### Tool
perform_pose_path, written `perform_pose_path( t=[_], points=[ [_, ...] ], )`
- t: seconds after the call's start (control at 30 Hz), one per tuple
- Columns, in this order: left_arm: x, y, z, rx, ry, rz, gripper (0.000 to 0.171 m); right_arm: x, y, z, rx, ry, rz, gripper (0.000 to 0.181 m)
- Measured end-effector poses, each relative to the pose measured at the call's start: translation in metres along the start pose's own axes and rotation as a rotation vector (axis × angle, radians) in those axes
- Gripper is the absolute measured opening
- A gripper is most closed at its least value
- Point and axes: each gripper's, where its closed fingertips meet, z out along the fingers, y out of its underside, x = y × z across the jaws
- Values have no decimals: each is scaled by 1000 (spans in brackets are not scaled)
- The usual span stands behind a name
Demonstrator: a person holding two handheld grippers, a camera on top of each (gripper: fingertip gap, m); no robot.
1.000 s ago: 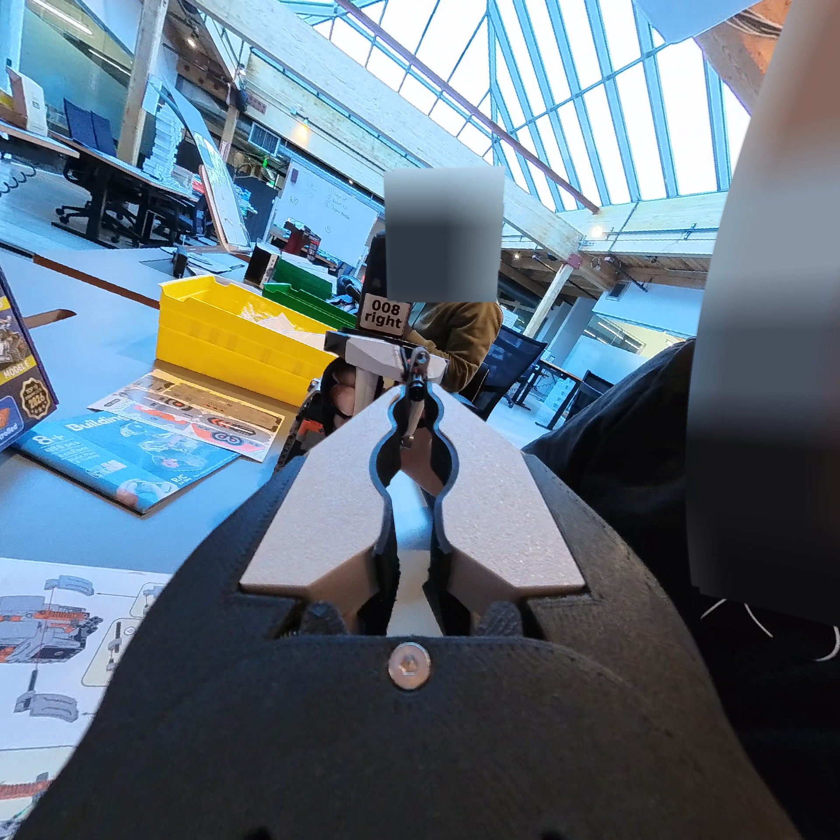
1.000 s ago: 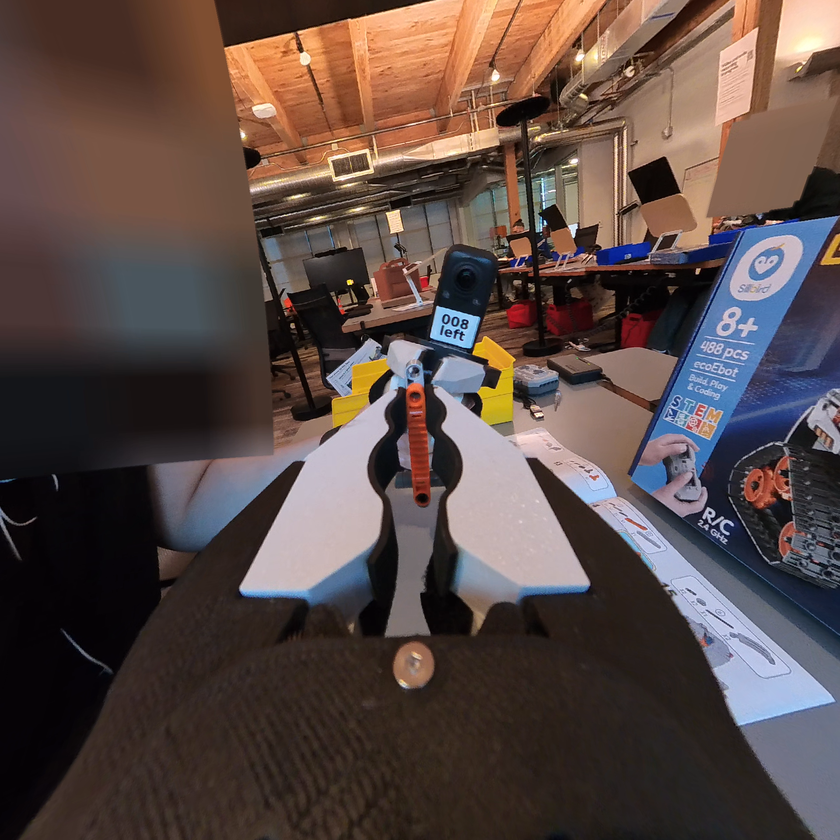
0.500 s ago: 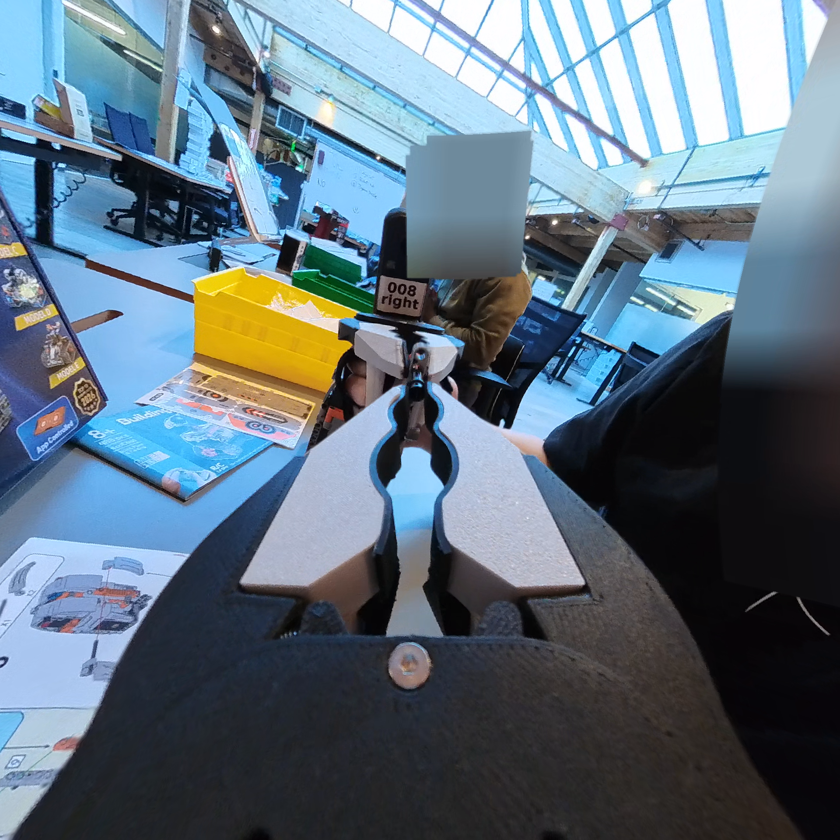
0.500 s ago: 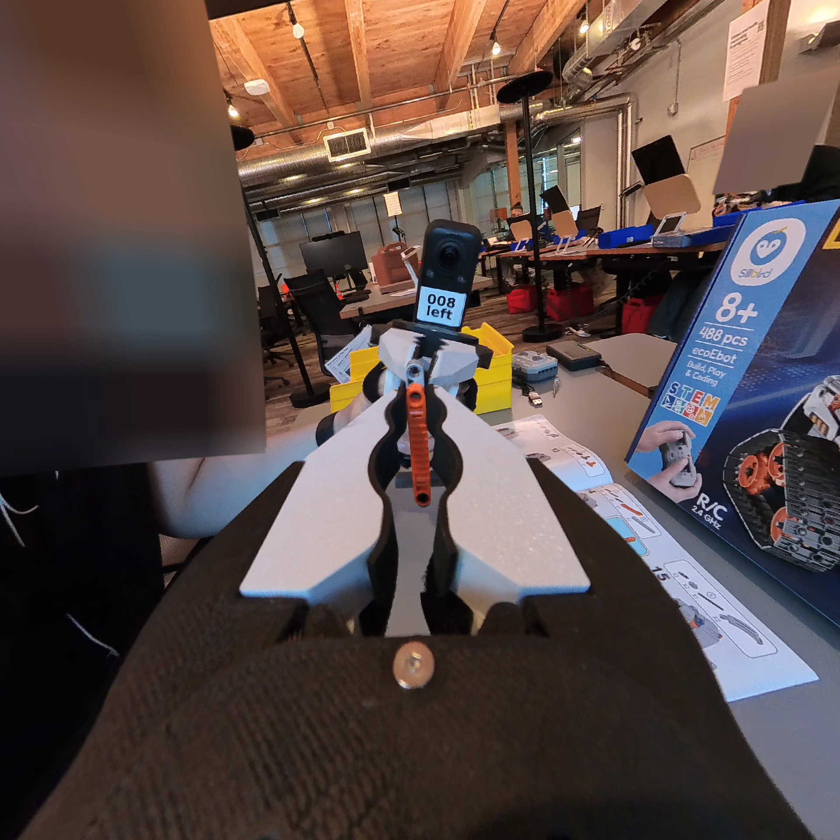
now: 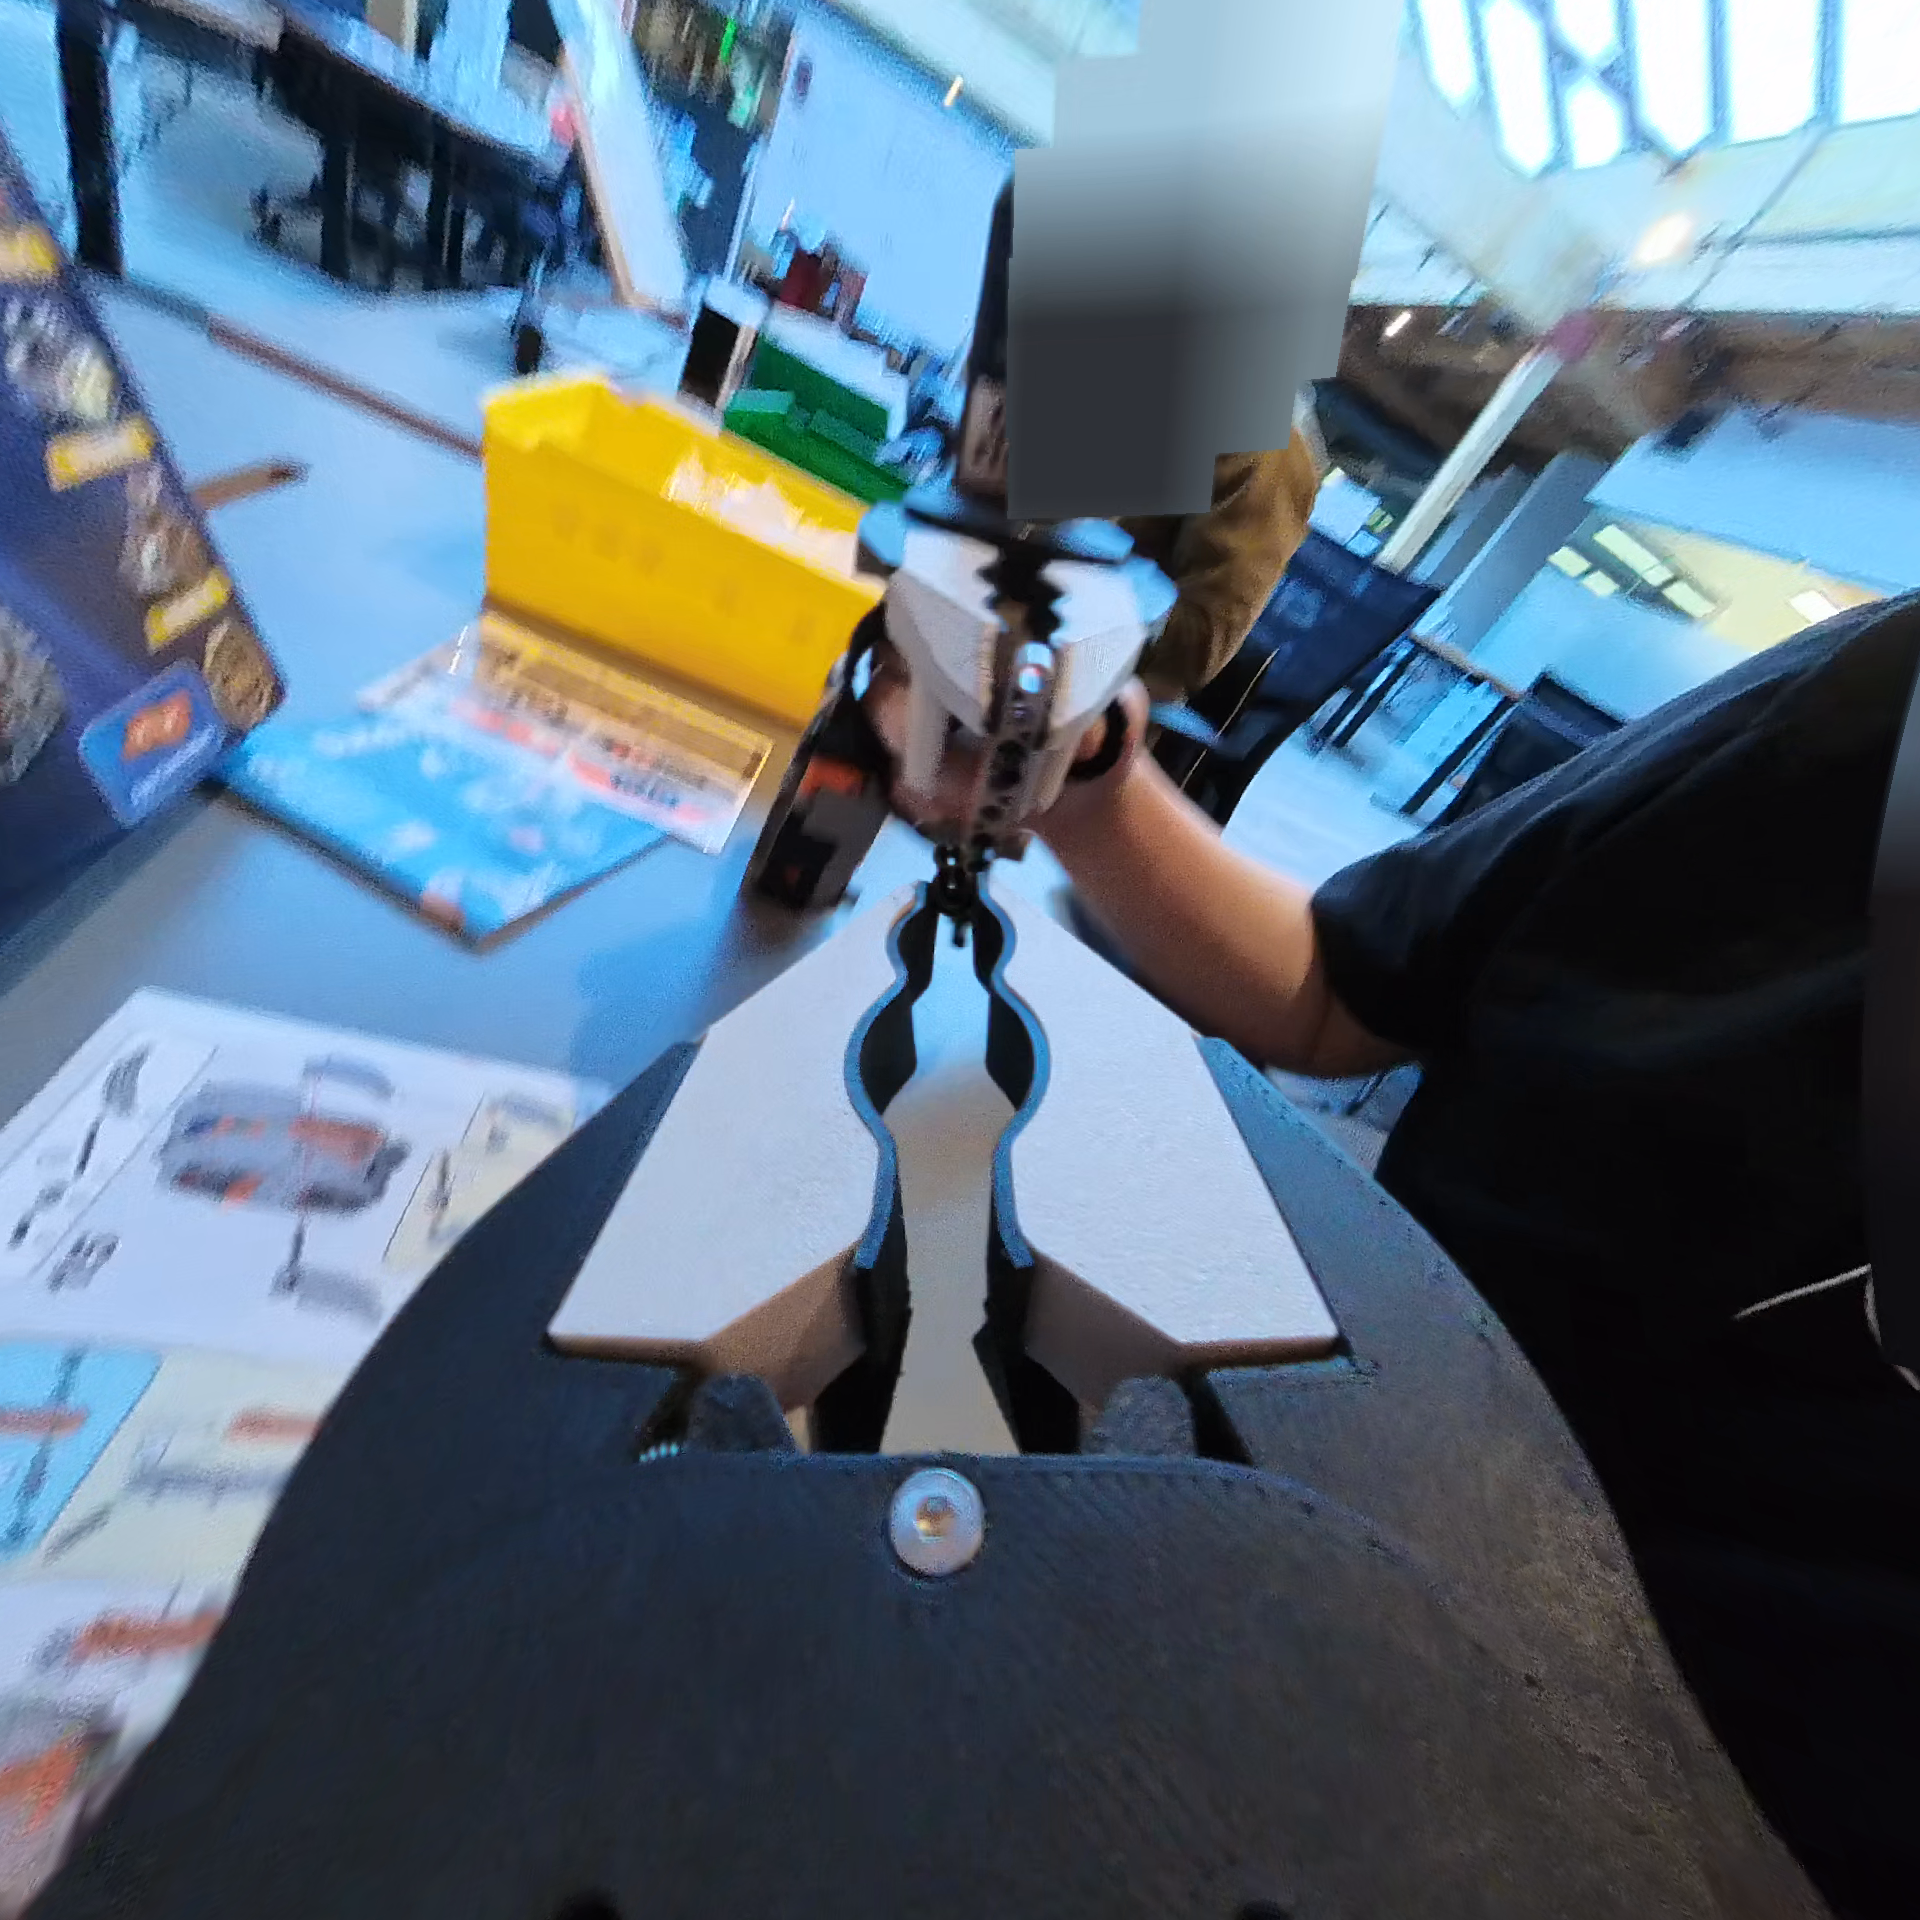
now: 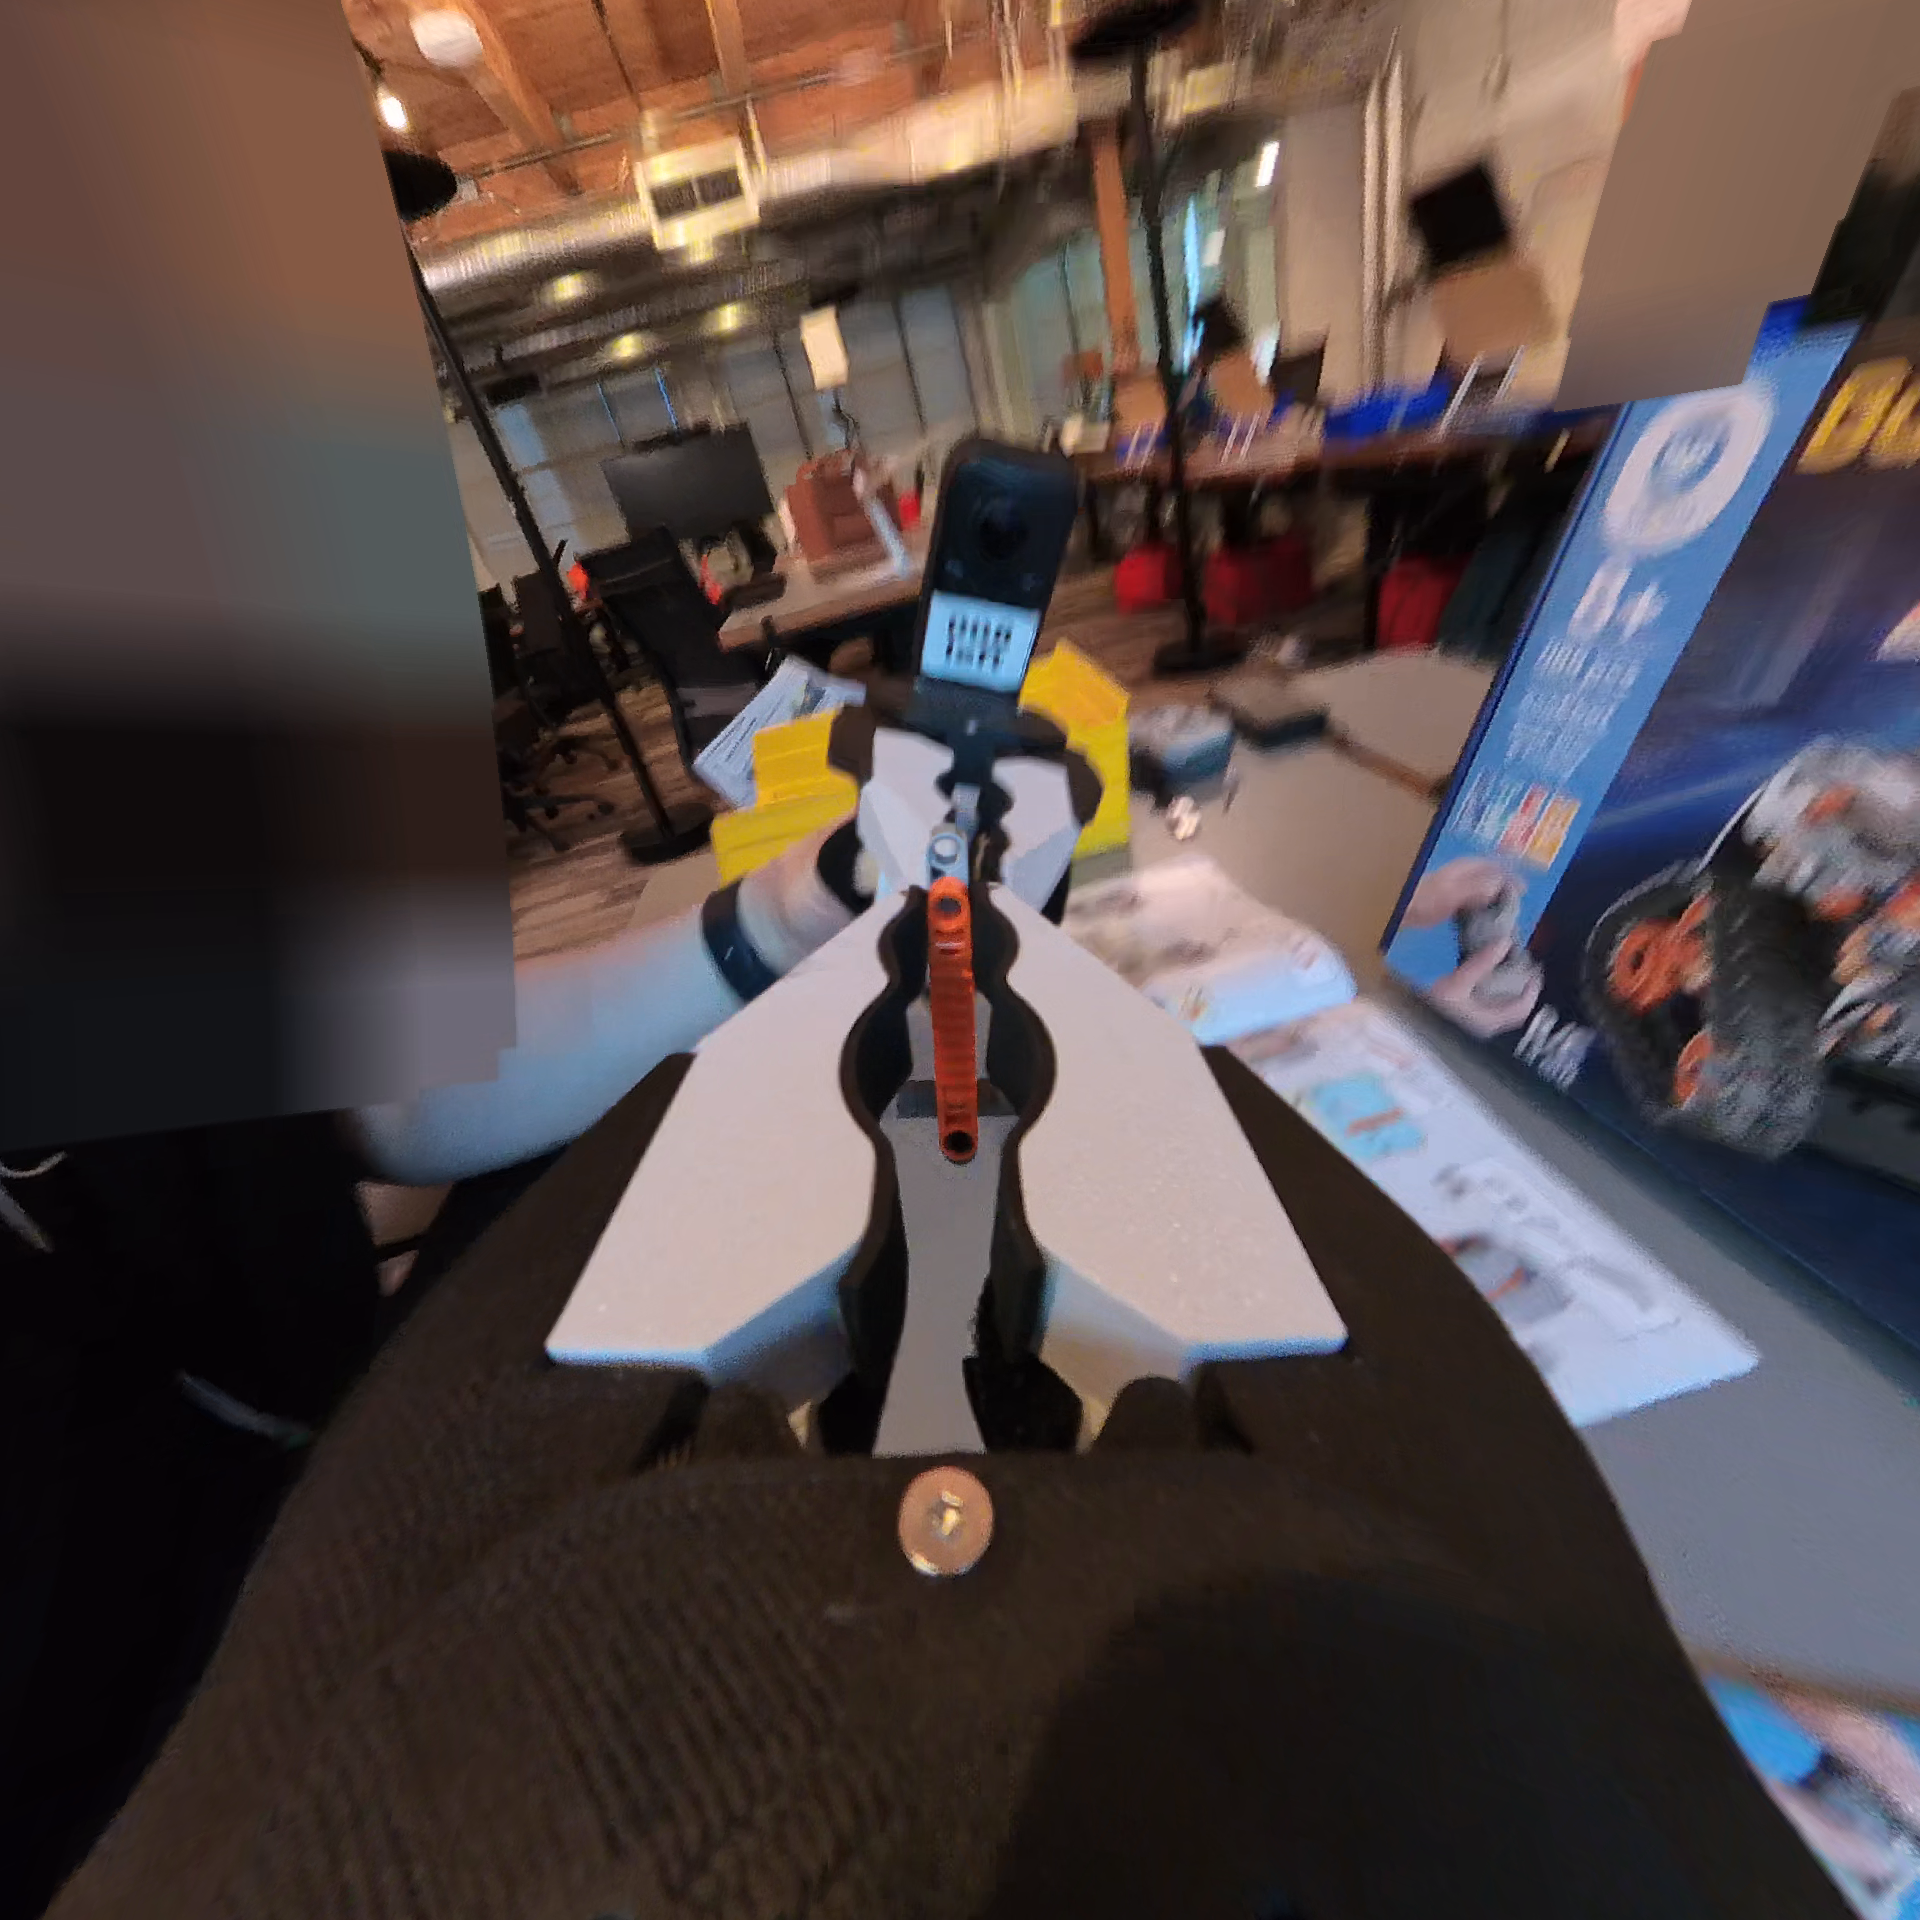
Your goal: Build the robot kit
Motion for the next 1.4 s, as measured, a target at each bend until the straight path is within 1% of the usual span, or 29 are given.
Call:
perform_pose_path(
  t=[0.07,0.13,0.2,0.23,0.27,0.33,0.43,0.57,0.67,0.83,0.97,1.1,1.27,1.33,1.4],
  points=[
    [-12,24,-7,-146,-79,-59,3,1,27,5,-173,6,98,5],
    [-21,53,-16,-318,-157,-99,3,5,59,12,-348,68,129,5],
    [-27,83,-24,-481,-209,-147,3,13,82,15,-471,140,129,5],
    [-29,101,-29,-577,-234,-181,3,15,91,15,-519,153,137,5],
    [-33,117,-33,-662,-266,-199,3,16,97,13,-554,170,139,5],
    [-39,141,-39,-813,-326,-210,3,21,100,11,-580,204,119,5],
    [-39,162,-42,-973,-374,-185,3,22,101,7,-590,215,122,5],
    [-38,164,-40,-1026,-403,-120,3,25,96,4,-559,218,139,5],
    [-43,162,-41,-1037,-427,-65,3,25,94,3,-544,216,149,5],
    [-50,159,-40,-1035,-451,21,3,25,91,2,-531,207,155,5],
    [-53,156,-35,-1007,-434,74,3,25,94,1,-534,202,164,5],
    [-54,155,-33,-962,-405,45,3,25,105,2,-592,202,169,5],
    [-53,155,-32,-963,-401,45,5,28,127,0,-722,243,123,5],
    [-52,155,-32,-968,-404,46,6,27,130,3,-730,235,125,5],
    [-54,155,-33,-971,-414,64,2,28,132,2,-737,240,126,5]
  ],
)
